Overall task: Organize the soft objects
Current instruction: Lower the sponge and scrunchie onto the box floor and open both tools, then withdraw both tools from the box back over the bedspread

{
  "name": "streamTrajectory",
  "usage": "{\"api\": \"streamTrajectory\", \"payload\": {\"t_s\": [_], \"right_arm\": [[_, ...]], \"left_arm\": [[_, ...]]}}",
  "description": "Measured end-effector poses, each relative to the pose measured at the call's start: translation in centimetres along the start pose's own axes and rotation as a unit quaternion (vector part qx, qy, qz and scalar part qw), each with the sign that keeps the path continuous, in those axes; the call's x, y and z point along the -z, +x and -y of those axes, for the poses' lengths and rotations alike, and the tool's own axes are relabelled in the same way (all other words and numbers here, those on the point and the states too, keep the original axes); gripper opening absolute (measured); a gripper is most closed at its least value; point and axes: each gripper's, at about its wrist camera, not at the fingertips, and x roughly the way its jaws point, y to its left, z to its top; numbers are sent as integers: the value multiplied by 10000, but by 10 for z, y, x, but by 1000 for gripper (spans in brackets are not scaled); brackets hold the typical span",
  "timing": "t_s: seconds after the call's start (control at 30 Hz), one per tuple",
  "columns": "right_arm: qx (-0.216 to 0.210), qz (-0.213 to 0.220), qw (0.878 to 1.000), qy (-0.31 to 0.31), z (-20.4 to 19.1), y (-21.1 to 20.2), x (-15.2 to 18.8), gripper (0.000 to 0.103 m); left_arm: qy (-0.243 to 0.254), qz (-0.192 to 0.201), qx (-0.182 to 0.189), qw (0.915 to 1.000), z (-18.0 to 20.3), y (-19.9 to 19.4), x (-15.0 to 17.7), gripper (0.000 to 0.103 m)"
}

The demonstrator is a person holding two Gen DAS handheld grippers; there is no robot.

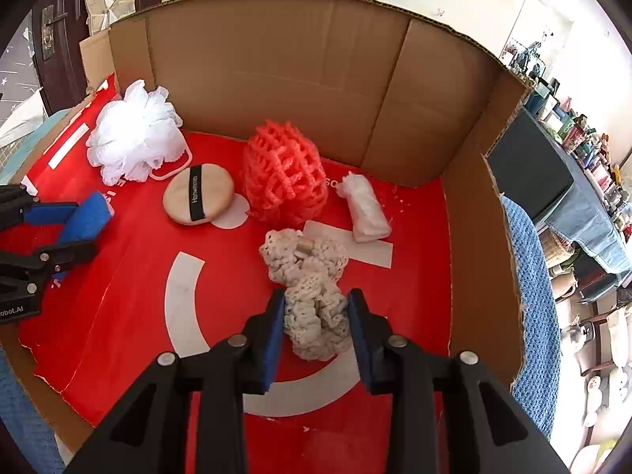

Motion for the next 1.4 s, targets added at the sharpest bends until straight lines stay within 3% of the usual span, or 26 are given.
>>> {"api": "streamTrajectory", "payload": {"t_s": [0.47,0.8,0.97,1.03,1.4], "right_arm": [[-20,108,9999,-37,-9,-14,3,65],[-161,551,9984,0,-21,-59,11,75],[-249,1052,9941,100,-21,-104,24,82],[-293,1289,9911,156,-21,-124,32,88],[-352,2283,9721,413,-26,-208,104,102]], "left_arm": [[0,352,15,9994,6,-24,7,65],[-49,998,-74,9950,13,-81,22,77],[-164,1396,-130,9900,25,-115,37,78],[-248,1572,-129,9872,32,-130,46,84],[-522,2555,-636,9633,64,-184,118,89]]}}
